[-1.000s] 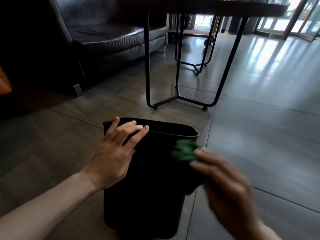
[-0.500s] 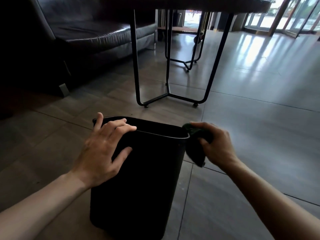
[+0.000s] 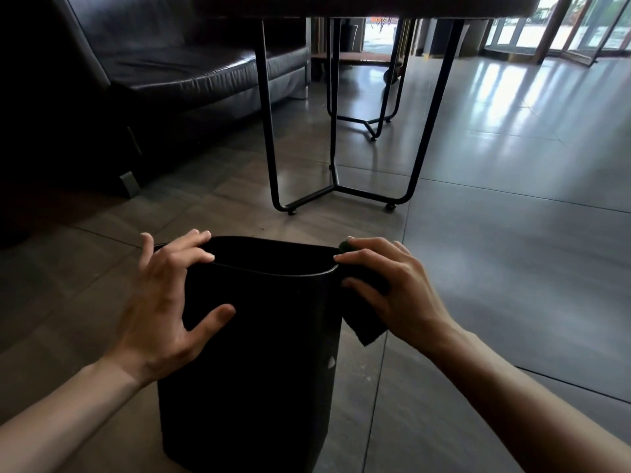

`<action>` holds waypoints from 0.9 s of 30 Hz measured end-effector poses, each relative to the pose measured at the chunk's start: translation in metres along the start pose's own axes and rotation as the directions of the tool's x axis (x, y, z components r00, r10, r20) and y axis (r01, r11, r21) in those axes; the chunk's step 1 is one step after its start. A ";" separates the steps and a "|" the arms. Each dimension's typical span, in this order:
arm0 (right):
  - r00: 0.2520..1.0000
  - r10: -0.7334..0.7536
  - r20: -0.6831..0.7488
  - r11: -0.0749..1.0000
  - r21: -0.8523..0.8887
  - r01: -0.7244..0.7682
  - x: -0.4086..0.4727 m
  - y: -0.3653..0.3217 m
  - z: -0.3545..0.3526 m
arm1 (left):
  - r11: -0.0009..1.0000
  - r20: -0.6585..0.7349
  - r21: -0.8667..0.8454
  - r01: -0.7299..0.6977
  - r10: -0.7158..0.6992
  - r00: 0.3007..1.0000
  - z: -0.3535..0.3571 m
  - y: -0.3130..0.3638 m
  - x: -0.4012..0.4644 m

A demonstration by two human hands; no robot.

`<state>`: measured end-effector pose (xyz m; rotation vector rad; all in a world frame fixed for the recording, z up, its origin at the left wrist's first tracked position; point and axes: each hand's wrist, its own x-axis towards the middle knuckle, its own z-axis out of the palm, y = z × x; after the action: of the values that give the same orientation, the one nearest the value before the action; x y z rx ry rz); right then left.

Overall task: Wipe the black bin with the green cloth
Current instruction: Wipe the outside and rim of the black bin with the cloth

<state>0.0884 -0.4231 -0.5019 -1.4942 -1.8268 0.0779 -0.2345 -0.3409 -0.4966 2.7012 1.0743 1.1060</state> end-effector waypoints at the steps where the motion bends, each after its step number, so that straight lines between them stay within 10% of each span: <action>1: 1.000 -0.013 0.001 1.000 -0.021 0.013 0.001 -0.005 0.001 | 1.000 -0.003 0.010 -0.020 0.020 1.000 -0.002 0.003 0.000; 12: 0.977 -0.133 0.167 0.987 -0.071 0.147 -0.010 -0.041 0.020 | 0.934 0.037 0.087 -0.346 0.344 0.938 -0.002 0.046 -0.013; 27: 0.935 -0.144 0.324 0.940 -0.252 0.232 0.018 -0.091 -0.033 | 0.927 0.017 -0.009 -0.374 0.374 0.927 -0.019 0.041 0.008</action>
<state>0.0335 -0.4497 -0.4251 -1.5560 -2.3040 -0.0601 -0.2183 -0.3716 -0.4666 2.9839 0.5586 1.1168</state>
